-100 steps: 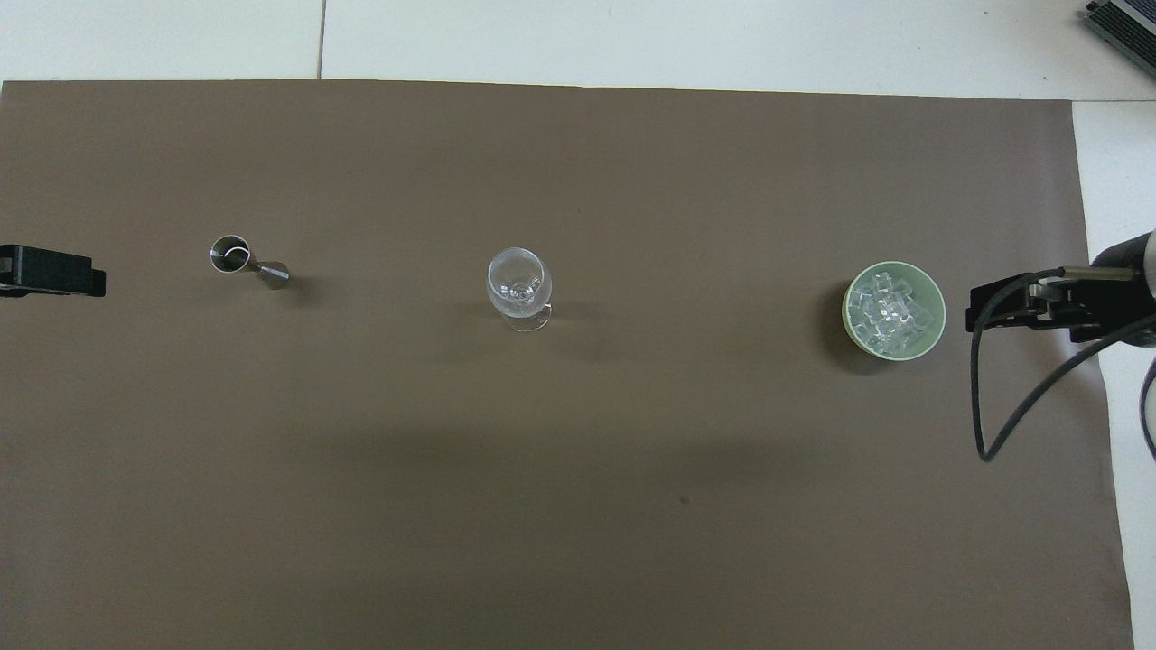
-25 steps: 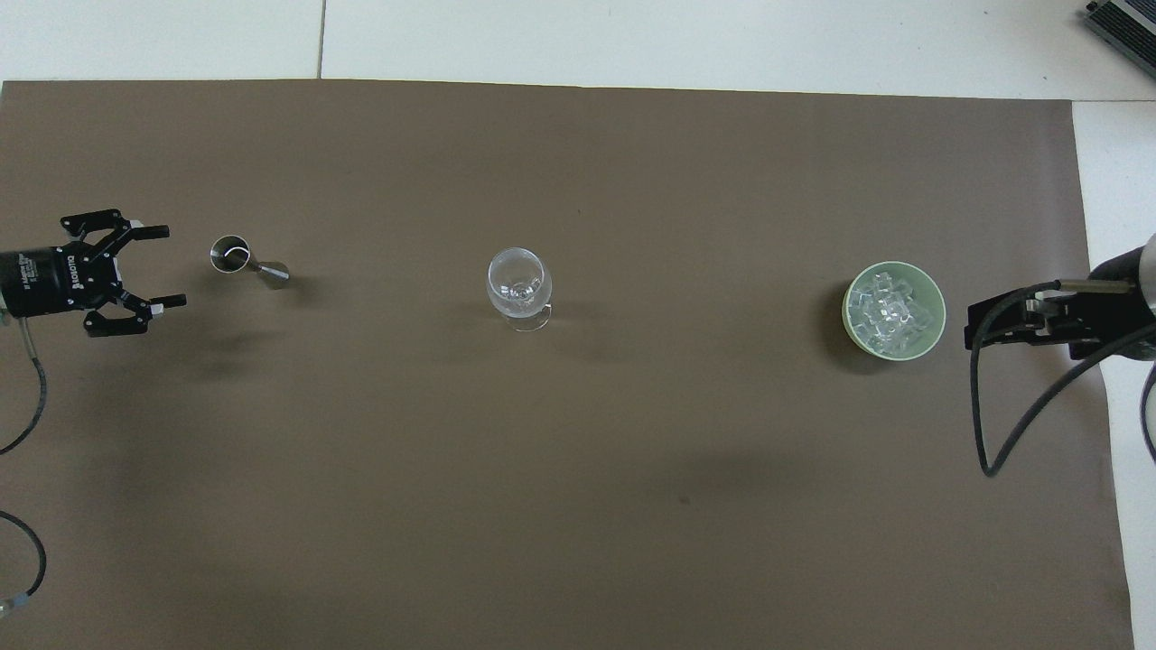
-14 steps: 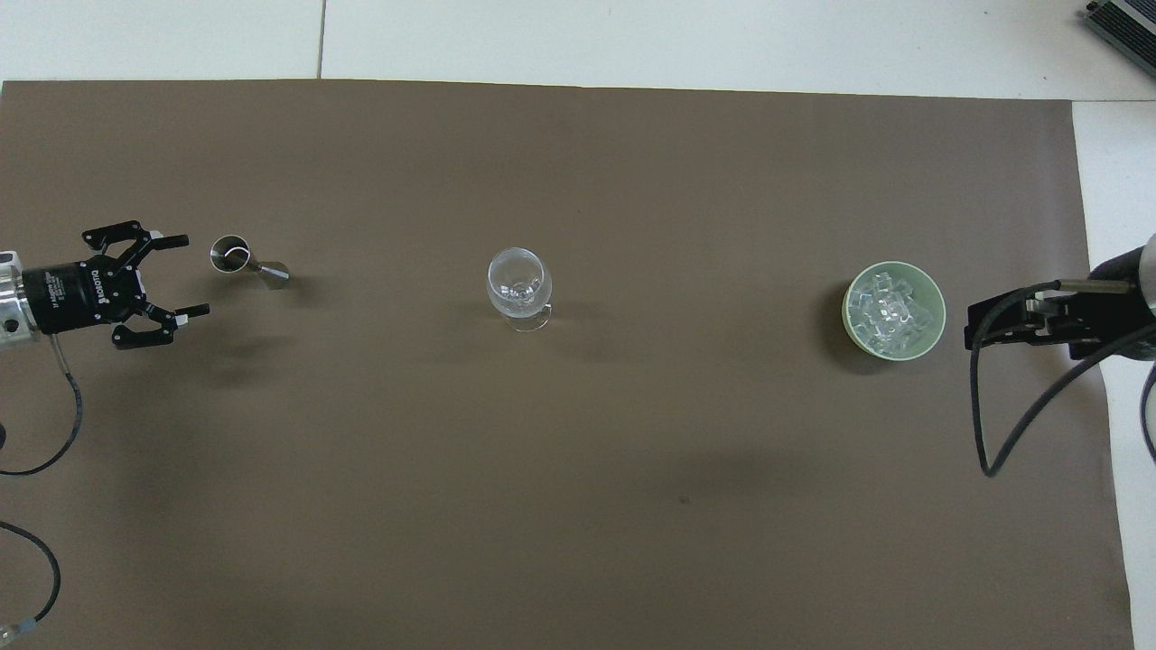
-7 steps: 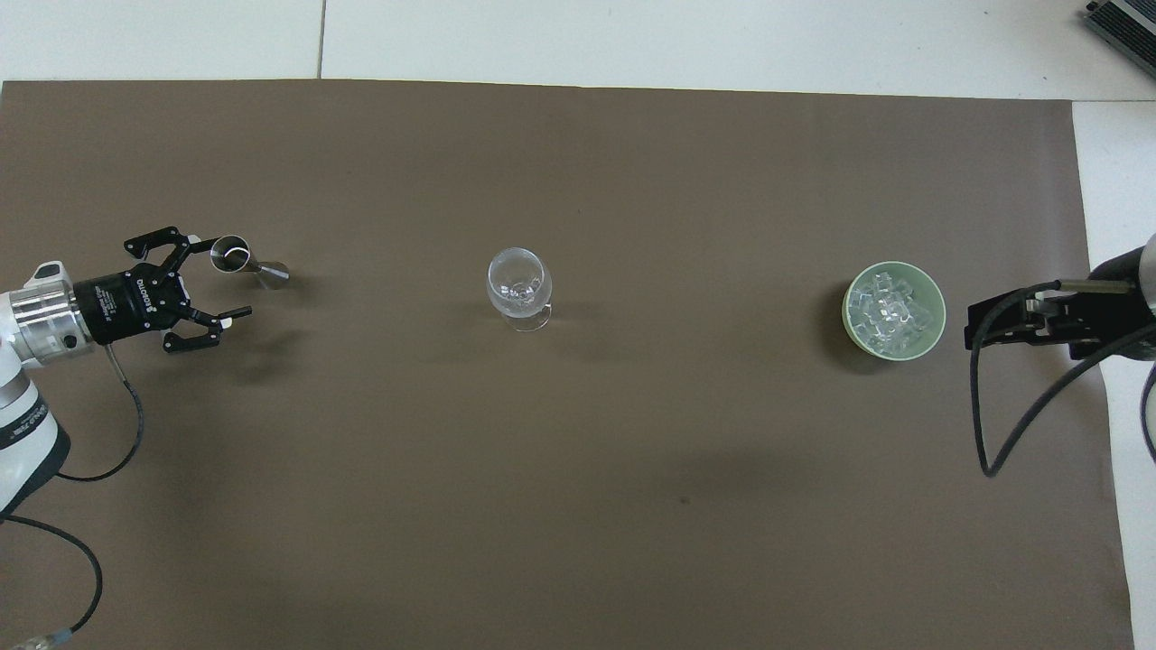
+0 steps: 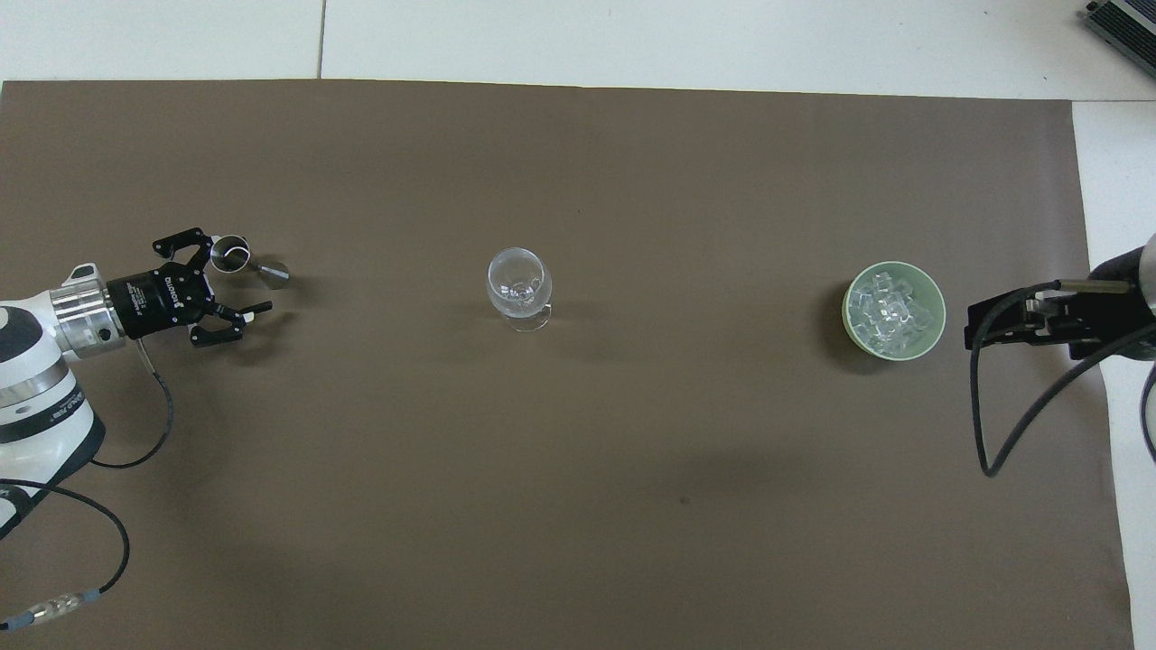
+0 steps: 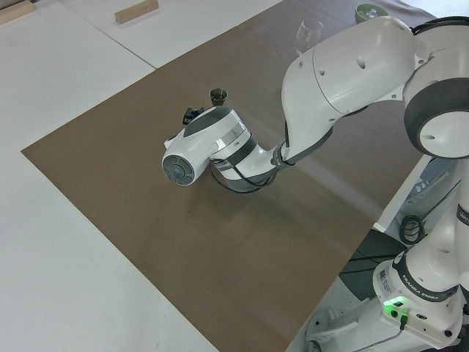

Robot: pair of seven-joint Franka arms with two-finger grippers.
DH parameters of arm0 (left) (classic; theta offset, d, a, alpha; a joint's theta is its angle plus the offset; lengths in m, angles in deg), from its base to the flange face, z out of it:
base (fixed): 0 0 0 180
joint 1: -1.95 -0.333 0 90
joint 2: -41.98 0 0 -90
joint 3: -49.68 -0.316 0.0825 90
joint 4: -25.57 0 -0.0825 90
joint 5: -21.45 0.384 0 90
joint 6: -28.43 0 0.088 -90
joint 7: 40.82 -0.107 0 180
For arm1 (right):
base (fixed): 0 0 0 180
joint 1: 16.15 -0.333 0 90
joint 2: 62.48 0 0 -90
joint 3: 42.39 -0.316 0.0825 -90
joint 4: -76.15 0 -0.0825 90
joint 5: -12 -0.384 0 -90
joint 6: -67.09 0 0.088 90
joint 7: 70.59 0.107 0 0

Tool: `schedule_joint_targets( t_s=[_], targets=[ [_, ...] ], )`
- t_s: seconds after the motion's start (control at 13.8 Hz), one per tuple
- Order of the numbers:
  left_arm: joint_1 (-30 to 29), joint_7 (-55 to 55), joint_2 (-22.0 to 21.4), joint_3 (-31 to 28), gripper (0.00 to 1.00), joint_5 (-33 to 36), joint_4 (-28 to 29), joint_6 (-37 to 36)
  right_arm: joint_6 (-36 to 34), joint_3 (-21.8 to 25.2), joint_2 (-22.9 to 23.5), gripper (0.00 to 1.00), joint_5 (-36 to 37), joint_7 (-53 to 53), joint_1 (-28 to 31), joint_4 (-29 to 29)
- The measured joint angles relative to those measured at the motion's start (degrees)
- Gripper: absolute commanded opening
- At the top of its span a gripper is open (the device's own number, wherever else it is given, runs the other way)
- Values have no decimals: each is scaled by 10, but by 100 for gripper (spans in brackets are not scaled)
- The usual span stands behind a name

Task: Pour wine and add ice with both arms
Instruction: 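Close the left gripper around the silver jigger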

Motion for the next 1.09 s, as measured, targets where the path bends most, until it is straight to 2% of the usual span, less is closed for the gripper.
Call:
schedule_joint_targets(
  t_s=[0.43, 0.72, 1.09],
  targets=[
    [4, -18, 7, 3, 93, -38, -3, -5, 0, 0, 0, 100, 0, 0, 0, 0],
    [9, -20, 7, 4, 73, -43, -3, -10, 0, 0, 0, 100, 0, 0, 0, 0],
    [8, -23, 7, 1, 64, -44, -3, -13, 0, 0, 0, 100, 0, 0, 0, 0]
  ],
)
